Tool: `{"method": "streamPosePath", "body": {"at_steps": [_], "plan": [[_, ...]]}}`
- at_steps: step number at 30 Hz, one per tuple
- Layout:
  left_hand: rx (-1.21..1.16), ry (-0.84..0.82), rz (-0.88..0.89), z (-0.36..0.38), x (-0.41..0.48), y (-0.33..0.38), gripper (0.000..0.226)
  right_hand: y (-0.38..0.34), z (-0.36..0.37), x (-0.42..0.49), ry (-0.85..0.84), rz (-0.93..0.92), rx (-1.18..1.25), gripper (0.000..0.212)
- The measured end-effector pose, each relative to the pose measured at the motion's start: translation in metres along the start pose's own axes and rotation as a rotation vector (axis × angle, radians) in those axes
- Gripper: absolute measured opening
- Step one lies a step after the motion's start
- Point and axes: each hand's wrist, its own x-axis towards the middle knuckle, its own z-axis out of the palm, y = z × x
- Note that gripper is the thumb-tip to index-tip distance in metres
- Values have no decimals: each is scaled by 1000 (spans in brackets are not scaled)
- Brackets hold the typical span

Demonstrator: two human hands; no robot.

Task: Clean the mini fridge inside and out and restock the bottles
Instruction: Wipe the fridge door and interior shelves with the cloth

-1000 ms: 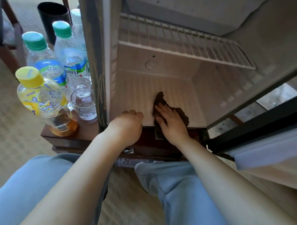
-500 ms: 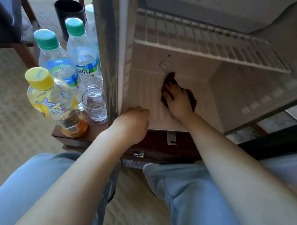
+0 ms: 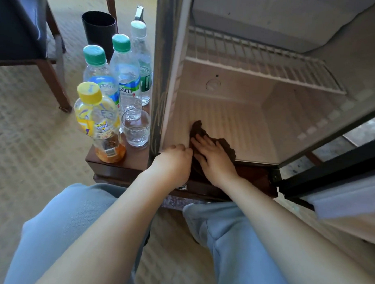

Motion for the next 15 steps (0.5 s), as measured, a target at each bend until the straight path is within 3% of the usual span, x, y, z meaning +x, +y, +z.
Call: {"method": "streamPosePath", "body": {"at_steps": [9, 15], "plan": [[117, 113, 23, 8, 16, -1, 43, 12, -20, 134, 24, 79, -93, 47], [96, 101, 38, 2, 21, -5, 40, 13, -17, 132, 103, 30, -54, 44]]}}
